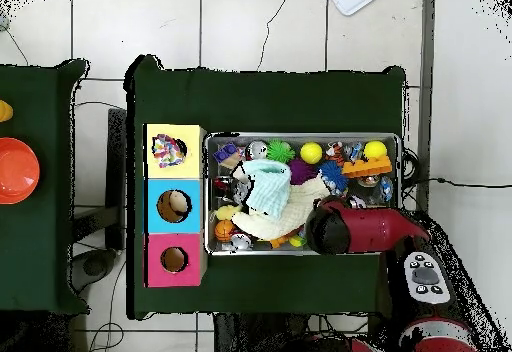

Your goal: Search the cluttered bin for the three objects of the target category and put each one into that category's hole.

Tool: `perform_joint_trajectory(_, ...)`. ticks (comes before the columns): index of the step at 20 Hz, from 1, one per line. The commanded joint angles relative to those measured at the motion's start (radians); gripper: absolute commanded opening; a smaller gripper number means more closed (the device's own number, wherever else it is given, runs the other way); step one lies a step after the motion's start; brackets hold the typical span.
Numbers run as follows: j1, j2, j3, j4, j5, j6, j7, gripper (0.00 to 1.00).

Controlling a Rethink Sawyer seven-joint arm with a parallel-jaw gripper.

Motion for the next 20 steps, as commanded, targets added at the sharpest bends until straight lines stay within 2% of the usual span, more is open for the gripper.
perform_joint_trajectory(1, 0.005, 0.073, 0.04, -0.059, -0.042, -0.058, 0.06, 1.0)
perform_joint_trajectory(10, 0.016, 0.113, 0.024, -0.087, -0.039, -0.085, 0.072, 1.0)
perform_joint_trajectory(17, 0.028, 0.13, 0.012, -0.103, -0.042, -0.063, 0.06, 1.0)
perform_joint_trajectory(18, 0.026, 0.13, 0.016, -0.103, -0.042, -0.062, 0.054, 0.0)
perform_joint_trajectory(20, 0.016, 0.121, 0.03, -0.096, -0.037, -0.05, 0.045, 0.0)
